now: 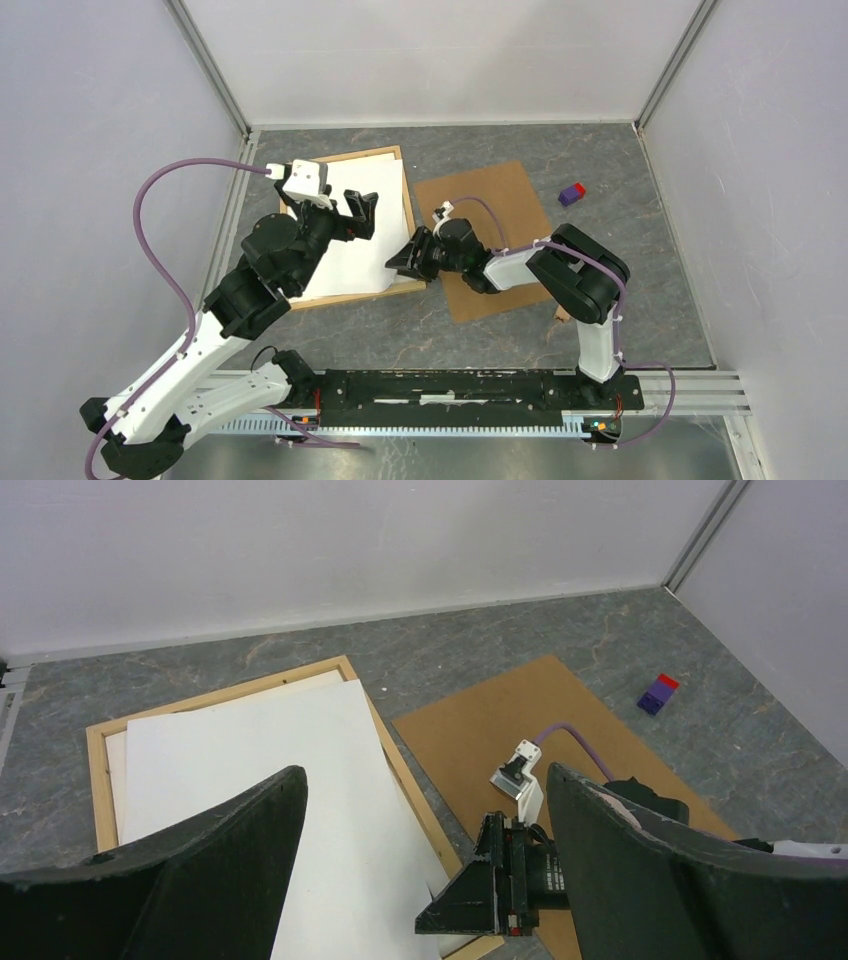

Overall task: Put the photo into the frame
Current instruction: Turn over the photo from the photo frame, then adjust the photo frame item on the photo frame.

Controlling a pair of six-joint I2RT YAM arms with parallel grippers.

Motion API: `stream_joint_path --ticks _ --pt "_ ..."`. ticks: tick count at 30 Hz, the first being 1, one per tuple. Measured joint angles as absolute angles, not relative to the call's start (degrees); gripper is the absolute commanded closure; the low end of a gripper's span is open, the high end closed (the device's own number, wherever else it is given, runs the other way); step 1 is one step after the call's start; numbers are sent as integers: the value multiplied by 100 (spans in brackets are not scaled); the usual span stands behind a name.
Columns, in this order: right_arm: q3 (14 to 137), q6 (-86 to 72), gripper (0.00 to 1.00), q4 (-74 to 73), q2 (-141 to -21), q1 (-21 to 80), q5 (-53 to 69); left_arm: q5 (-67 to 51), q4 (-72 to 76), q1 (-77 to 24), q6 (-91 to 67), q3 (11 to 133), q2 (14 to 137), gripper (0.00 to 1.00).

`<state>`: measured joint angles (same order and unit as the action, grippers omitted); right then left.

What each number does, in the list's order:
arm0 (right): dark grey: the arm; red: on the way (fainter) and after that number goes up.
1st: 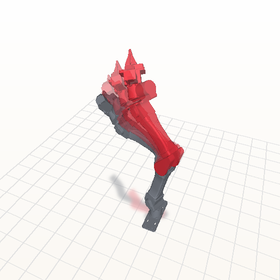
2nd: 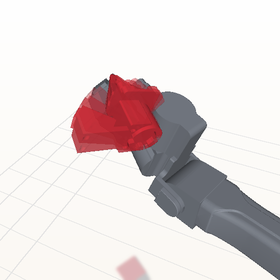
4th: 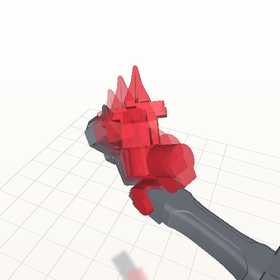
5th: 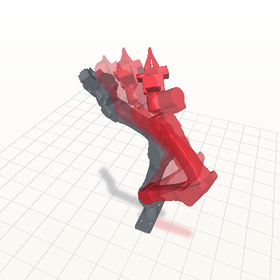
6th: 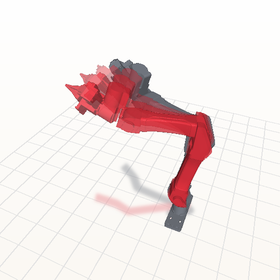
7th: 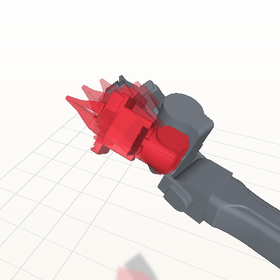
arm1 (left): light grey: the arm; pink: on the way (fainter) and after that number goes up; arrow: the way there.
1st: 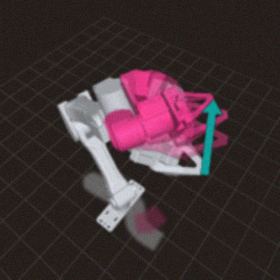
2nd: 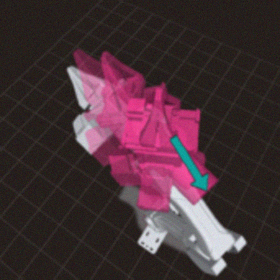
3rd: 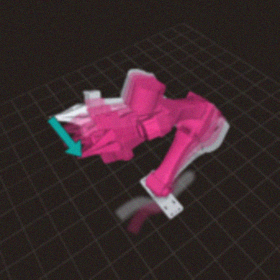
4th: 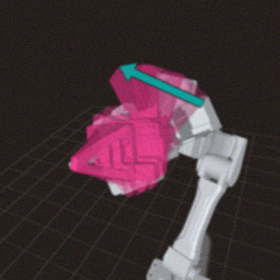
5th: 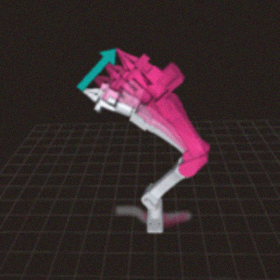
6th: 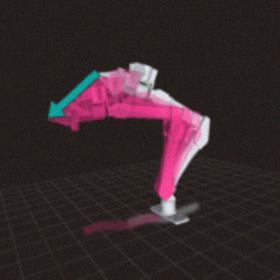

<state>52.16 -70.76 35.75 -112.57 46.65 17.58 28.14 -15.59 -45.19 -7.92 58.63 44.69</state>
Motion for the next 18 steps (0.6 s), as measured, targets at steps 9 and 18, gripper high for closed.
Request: stream_joint_path --ticks 9,18 --pt "4742 -7175 44 3551 -11118 4737 1579 2637 -1498 -4388 -801 5839 4471 5" --pt "4834 -7240 63 3634 -11253 4849 1599 2473 -1479 -4268 -913 5800 4499 6"
